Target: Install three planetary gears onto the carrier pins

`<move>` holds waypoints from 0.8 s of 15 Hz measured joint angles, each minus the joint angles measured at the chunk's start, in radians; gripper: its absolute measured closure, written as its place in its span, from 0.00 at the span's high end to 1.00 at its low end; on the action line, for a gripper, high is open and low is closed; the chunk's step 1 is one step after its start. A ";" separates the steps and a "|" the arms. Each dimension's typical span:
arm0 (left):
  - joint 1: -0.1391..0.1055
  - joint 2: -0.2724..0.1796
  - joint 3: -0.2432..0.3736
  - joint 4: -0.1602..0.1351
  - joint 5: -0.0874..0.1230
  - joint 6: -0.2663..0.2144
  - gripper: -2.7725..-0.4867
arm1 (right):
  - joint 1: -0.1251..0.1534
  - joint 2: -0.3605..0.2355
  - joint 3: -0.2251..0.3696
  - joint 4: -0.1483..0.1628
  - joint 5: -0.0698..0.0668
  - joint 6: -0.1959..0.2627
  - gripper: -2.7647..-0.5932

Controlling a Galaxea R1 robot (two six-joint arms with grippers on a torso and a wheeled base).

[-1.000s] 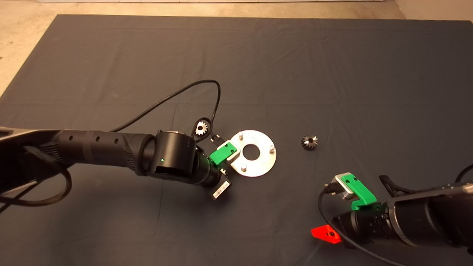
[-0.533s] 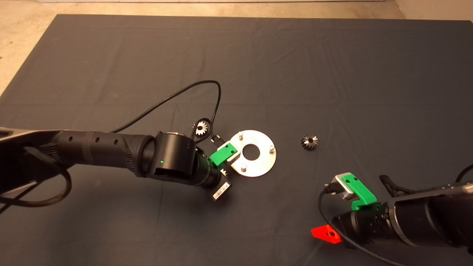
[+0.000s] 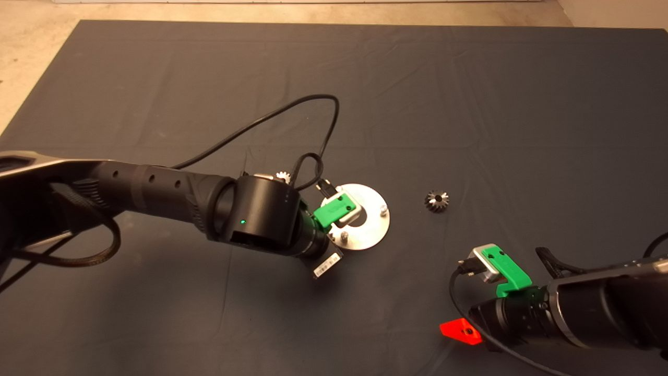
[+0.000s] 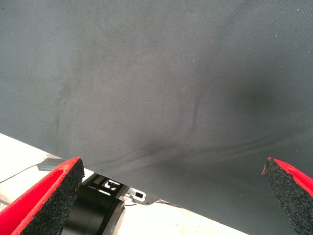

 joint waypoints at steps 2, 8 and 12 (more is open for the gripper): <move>-0.015 -0.002 0.000 -0.008 0.005 -0.001 0.17 | 0.000 0.000 0.000 0.000 0.000 0.000 0.99; -0.030 0.038 -0.003 -0.044 0.011 -0.006 0.17 | 0.002 0.000 0.000 0.000 0.000 0.000 0.99; -0.030 0.070 -0.031 -0.045 0.009 -0.005 0.17 | 0.002 0.000 0.000 0.001 0.001 0.000 0.99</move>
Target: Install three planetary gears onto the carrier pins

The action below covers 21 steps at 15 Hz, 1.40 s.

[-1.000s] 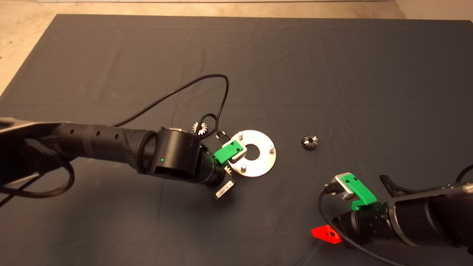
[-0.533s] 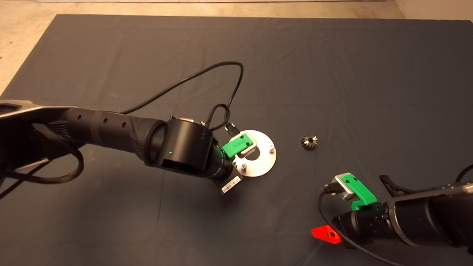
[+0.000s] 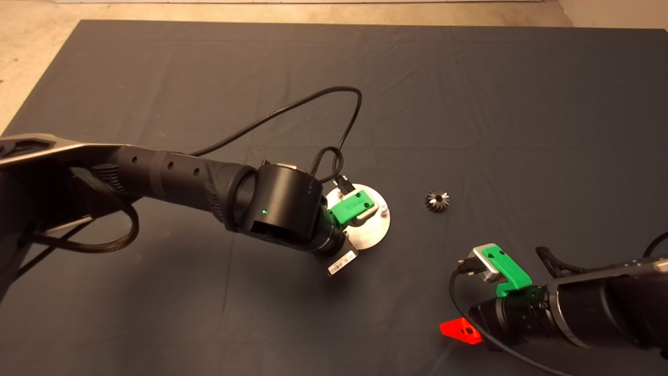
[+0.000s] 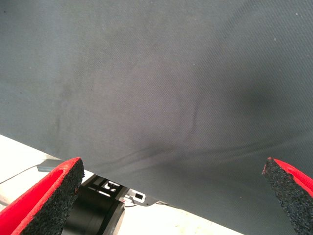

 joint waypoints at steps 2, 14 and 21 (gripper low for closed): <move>0.000 0.000 -0.013 0.000 0.000 0.004 0.17 | 0.000 -0.001 0.000 0.001 0.000 0.000 0.99; 0.000 0.013 -0.061 0.000 -0.005 0.023 0.17 | 0.000 -0.006 0.000 0.003 0.000 0.000 0.99; 0.000 0.014 -0.066 0.000 -0.033 0.023 0.17 | 0.000 -0.014 0.000 0.003 0.000 0.000 0.99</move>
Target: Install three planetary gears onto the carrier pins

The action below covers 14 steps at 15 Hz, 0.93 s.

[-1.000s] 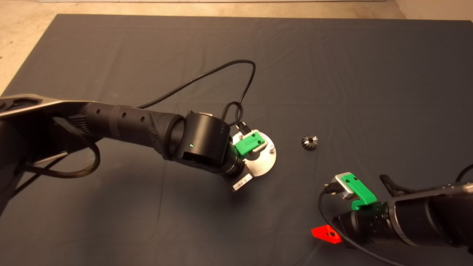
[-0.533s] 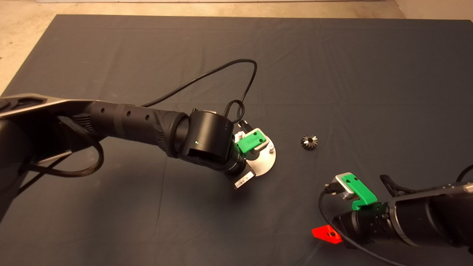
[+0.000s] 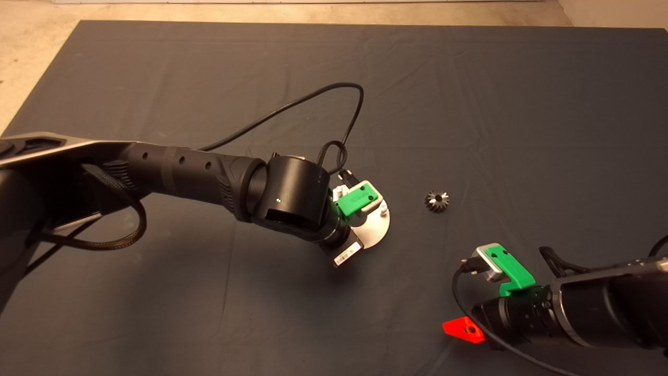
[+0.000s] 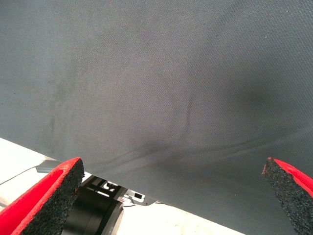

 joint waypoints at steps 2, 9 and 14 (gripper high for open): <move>0.000 0.003 -0.003 0.000 -0.003 0.000 0.17 | 0.000 -0.003 0.000 0.000 -0.001 0.000 0.99; 0.000 0.003 -0.021 0.000 -0.033 0.000 0.17 | 0.000 -0.028 0.000 0.000 0.000 -0.018 0.99; 0.000 0.002 -0.021 0.000 -0.033 0.001 0.17 | 0.000 -0.039 0.000 0.000 0.000 -0.022 0.99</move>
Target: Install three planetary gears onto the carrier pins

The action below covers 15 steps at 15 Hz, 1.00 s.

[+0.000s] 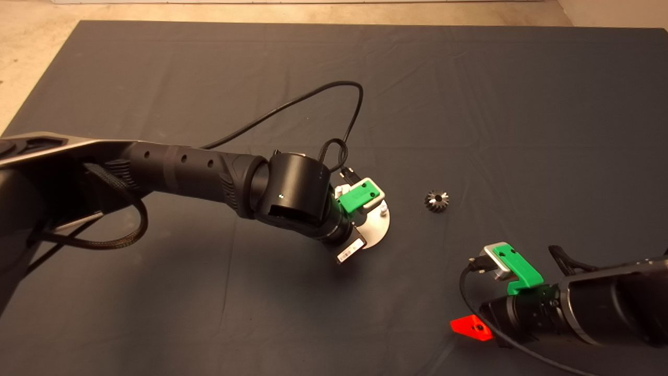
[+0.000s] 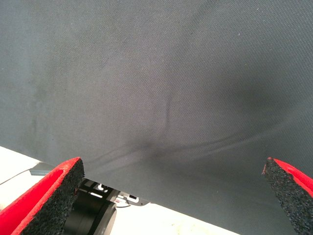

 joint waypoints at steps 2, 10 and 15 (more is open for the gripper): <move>0.000 0.000 0.000 0.000 -0.001 0.000 0.17 | 0.000 0.000 0.000 0.000 0.000 0.000 0.99; 0.014 -0.003 -0.011 0.000 -0.040 0.002 0.17 | 0.000 -0.005 0.000 0.000 0.000 -0.001 0.99; 0.017 -0.005 -0.013 0.000 -0.043 0.017 0.16 | 0.000 -0.028 0.000 0.000 0.000 -0.009 0.99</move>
